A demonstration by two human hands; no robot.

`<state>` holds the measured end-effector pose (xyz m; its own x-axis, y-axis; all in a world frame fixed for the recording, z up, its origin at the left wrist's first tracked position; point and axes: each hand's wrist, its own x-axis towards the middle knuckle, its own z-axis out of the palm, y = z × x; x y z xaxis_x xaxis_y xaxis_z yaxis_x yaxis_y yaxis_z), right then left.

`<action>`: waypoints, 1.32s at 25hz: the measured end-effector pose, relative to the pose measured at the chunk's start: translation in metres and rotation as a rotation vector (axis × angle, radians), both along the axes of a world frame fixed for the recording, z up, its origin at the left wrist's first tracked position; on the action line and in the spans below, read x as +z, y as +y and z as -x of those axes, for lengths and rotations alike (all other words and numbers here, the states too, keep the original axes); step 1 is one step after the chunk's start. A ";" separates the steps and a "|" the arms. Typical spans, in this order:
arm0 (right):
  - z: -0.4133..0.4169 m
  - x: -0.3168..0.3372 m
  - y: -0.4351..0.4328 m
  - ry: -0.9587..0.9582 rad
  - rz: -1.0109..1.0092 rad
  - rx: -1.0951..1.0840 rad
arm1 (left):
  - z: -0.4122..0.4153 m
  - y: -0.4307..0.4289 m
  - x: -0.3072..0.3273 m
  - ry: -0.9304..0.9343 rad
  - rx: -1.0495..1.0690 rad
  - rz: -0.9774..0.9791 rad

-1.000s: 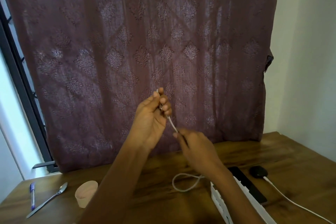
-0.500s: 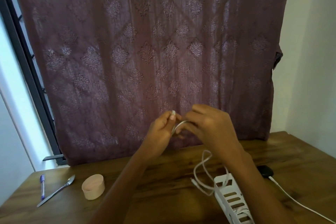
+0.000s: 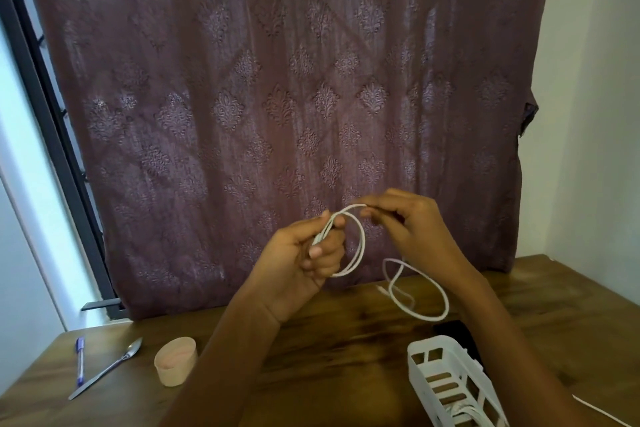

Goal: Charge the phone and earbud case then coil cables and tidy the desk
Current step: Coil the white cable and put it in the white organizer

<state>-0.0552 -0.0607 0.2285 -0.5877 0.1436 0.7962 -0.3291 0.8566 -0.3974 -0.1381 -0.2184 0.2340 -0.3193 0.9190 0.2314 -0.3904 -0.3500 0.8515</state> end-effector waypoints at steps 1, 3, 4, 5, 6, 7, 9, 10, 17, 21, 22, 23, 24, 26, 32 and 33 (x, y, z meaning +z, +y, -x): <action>0.002 -0.003 -0.002 -0.070 0.119 0.048 | -0.002 0.002 0.000 -0.026 0.009 -0.037; 0.004 -0.011 -0.006 -0.259 0.291 0.130 | -0.003 0.006 -0.002 -0.046 0.066 -0.099; 0.005 -0.015 -0.008 -0.356 0.332 0.169 | -0.002 0.009 -0.003 -0.068 0.097 -0.126; 0.005 -0.019 -0.011 -0.442 0.381 0.228 | 0.000 0.011 -0.004 -0.100 0.126 -0.153; 0.005 -0.022 -0.016 -0.510 0.450 0.313 | 0.002 0.013 -0.004 -0.124 0.159 -0.174; 0.005 -0.024 -0.021 -0.560 0.520 0.400 | 0.004 0.015 -0.005 -0.125 0.203 -0.189; 0.004 -0.027 -0.030 -0.613 0.581 0.504 | 0.008 0.019 -0.007 -0.078 0.292 -0.210; 0.003 -0.027 -0.033 -0.630 0.588 0.524 | 0.009 0.020 -0.008 -0.043 0.316 -0.221; -0.004 -0.023 -0.041 -0.651 0.559 0.458 | 0.011 0.021 -0.025 0.417 0.600 -0.148; -0.004 -0.023 -0.038 -0.610 0.665 0.415 | 0.009 0.017 -0.033 0.826 0.837 -0.010; -0.004 -0.023 -0.038 -0.606 0.722 0.431 | 0.008 0.016 -0.034 0.895 0.869 0.004; -0.003 -0.025 -0.038 -0.607 0.801 0.463 | 0.006 0.015 -0.034 0.951 0.871 -0.001; -0.003 -0.027 -0.037 -0.606 0.901 0.506 | 0.005 0.015 -0.034 1.018 0.862 -0.001; -0.004 -0.029 -0.034 -0.600 1.111 0.594 | 0.006 0.016 -0.035 1.173 0.864 0.028; -0.010 -0.025 -0.009 -0.231 1.301 0.572 | 0.020 0.007 -0.045 1.242 0.846 0.154; -0.011 -0.024 -0.005 -0.145 1.317 0.574 | 0.019 0.006 -0.046 1.218 0.840 0.161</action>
